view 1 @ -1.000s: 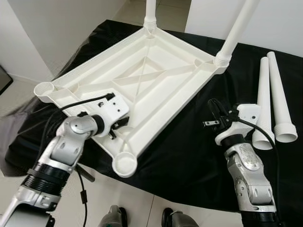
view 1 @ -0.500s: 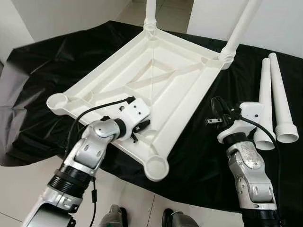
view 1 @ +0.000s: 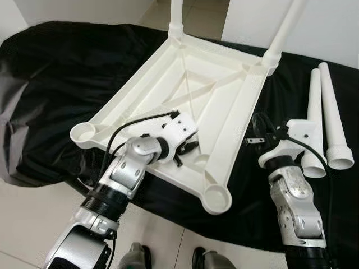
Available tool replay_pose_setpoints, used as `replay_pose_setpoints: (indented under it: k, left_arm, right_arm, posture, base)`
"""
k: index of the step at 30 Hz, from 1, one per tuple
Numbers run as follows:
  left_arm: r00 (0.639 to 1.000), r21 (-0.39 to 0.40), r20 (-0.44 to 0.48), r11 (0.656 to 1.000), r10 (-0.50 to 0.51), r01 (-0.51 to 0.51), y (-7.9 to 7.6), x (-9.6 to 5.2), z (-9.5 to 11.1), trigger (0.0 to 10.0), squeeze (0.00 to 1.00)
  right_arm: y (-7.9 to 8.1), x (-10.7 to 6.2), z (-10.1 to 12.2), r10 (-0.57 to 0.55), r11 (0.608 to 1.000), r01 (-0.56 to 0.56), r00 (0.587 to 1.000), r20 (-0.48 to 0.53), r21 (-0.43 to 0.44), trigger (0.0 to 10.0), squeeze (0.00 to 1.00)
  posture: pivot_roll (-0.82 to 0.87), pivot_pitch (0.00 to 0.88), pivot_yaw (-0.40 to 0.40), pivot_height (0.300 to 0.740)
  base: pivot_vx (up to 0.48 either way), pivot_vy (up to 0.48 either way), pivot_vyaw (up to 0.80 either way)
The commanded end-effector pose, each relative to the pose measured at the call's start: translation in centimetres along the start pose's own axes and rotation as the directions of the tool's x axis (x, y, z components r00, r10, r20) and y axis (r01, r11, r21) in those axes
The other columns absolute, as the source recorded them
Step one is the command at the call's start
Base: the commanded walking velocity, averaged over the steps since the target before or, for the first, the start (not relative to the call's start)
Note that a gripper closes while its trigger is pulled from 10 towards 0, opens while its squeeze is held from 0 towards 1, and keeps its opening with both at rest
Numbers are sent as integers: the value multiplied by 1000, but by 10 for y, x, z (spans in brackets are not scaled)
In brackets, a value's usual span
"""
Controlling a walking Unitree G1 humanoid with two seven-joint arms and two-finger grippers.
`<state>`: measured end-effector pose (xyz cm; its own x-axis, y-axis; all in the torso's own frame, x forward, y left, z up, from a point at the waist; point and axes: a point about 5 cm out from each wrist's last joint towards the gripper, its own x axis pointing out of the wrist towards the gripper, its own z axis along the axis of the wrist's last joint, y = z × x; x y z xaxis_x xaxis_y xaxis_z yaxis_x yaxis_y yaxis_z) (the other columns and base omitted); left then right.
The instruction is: Building children table
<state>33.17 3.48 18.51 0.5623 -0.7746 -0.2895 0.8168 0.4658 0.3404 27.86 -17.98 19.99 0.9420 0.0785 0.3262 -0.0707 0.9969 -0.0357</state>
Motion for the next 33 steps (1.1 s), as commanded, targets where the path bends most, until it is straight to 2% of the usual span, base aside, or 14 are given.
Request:
replay_pose_setpoints:
  k: [1,3,7,12,13,14,15,19,21,26,27,28,29,33]
  left_arm:
    - [995,19,21,995,98,-99,5,2,5,10000,0]
    - [995,23,37,996,88,-89,14,-5,5,10000,0]
    - [997,24,55,999,47,-48,21,-16,3,10000,0]
    - [997,18,71,1000,-26,25,19,-29,-3,10000,0]
    - [994,21,86,998,-65,64,16,-35,-4,10000,0]
    - [987,16,106,993,-119,118,12,-43,-5,10000,125]
    - [982,13,120,989,-149,148,9,-47,-5,10000,1000]
    - [971,26,139,981,-194,192,4,-53,-4,10000,1000]
    - [957,52,136,966,-257,252,-3,-59,-4,10000,1000]
    - [950,106,127,957,-284,272,-7,-62,-4,10000,1000]
    - [948,113,119,952,-296,284,-9,-62,-5,10000,902]
    - [948,113,119,952,-296,284,-9,-62,-5,10000,902]
    - [942,131,94,942,-321,308,-12,-61,-9,10000,0]
    - [945,174,45,935,-323,311,-15,-56,-17,10000,0]
  right_arm:
    - [1,-2,0,-3,1000,3,1000,5,1,10000,0]
    - [-2,-5,0,-10,1000,10,1000,4,-7,10000,0]
    - [-4,-10,-2,-19,1000,19,1000,-7,-12,10000,0]
    - [-5,-15,-6,-20,1000,20,999,-26,-8,10000,0]
    - [-5,-18,-8,-17,1000,17,999,-37,-8,10000,0]
    - [-5,-21,-11,-13,1000,12,999,-50,-7,10000,0]
    - [-5,-22,-11,-9,1000,9,998,-54,-6,10000,0]
    - [-5,-25,-13,-2,1000,2,998,-64,-3,10000,0]
    - [-7,-29,-15,3,1000,-4,997,-75,-7,10000,0]
    - [-10,-32,-18,9,1000,-11,996,-89,-18,10000,0]
    - [-11,-32,-18,11,1000,-13,996,-91,-20,10000,0]
    - [-11,-32,-18,11,1000,-13,996,-91,-20,10000,0]
    - [-12,-32,-17,13,1000,-15,996,-90,-26,10000,0]
    - [-15,-32,-14,12,999,-15,996,-85,-35,10000,0]
  posture:
    - [-14,162,20,740]
    - [-14,162,23,740]
    - [-10,161,24,740]
    - [2,162,18,740]
    - [7,162,15,740]
    - [15,163,7,740]
    - [17,164,5,740]
    - [20,163,2,740]
    - [23,160,-6,740]
    - [23,159,-8,740]
    - [18,154,-9,740]
    - [18,154,-9,740]
    - [10,148,-7,740]
    - [3,146,-5,740]
  base:
    - [0,0,0]
    - [0,0,0]
    - [0,0,0]
    - [0,0,0]
    - [0,0,0]
    - [0,0,0]
    - [0,0,0]
    - [0,0,0]
    - [0,0,0]
    - [0,0,0]
    - [0,0,0]
    - [0,0,0]
    - [0,0,0]
    - [0,0,0]
